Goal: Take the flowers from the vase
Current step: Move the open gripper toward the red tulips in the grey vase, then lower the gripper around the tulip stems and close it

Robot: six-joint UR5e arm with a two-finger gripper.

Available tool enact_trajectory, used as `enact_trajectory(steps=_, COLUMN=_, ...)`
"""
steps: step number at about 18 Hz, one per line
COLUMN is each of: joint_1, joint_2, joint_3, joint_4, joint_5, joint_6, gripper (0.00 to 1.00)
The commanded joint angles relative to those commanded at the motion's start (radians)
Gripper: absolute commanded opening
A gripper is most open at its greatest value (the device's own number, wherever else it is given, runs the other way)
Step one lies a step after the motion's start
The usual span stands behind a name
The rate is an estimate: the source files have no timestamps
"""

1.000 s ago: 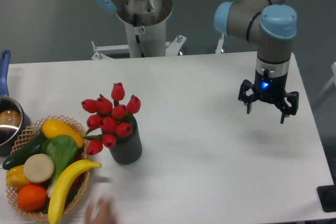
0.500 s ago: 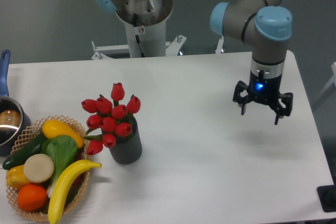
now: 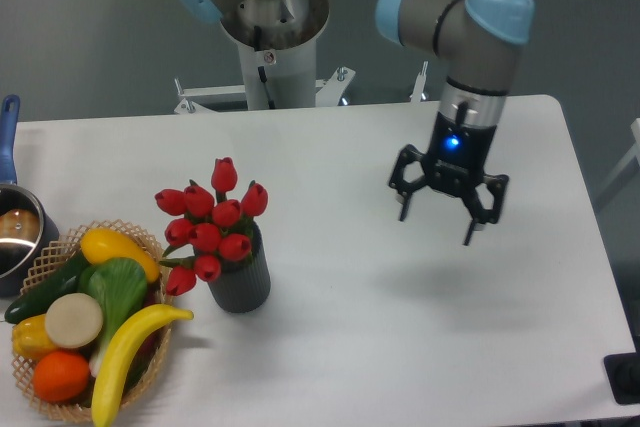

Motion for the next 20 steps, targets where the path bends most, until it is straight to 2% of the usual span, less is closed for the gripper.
enact_trajectory(steps=4, joint_1=-0.035, joint_2=-0.009, joint_3=-0.031, joint_4=-0.003, joint_5=-0.216, joint_6=-0.008, gripper=1.00)
enact_trajectory(steps=8, joint_1=-0.071, joint_2=0.000, joint_3=-0.115, joint_4=-0.002, joint_5=-0.281, joint_6=0.002, gripper=1.00)
enact_trajectory(steps=10, joint_1=-0.100, joint_2=0.046, joint_3=-0.187, joint_4=-0.002, joint_5=-0.304, joint_6=0.003, gripper=1.00)
enact_trajectory(steps=16, joint_1=-0.186, joint_2=0.040, joint_3=-0.195, joint_4=0.000, joint_5=-0.350, joint_6=-0.005, gripper=1.00)
enact_trajectory(steps=20, joint_1=-0.224, joint_2=-0.008, joint_3=-0.164, joint_4=0.002, joint_5=-0.356, joint_6=0.001, gripper=0.99)
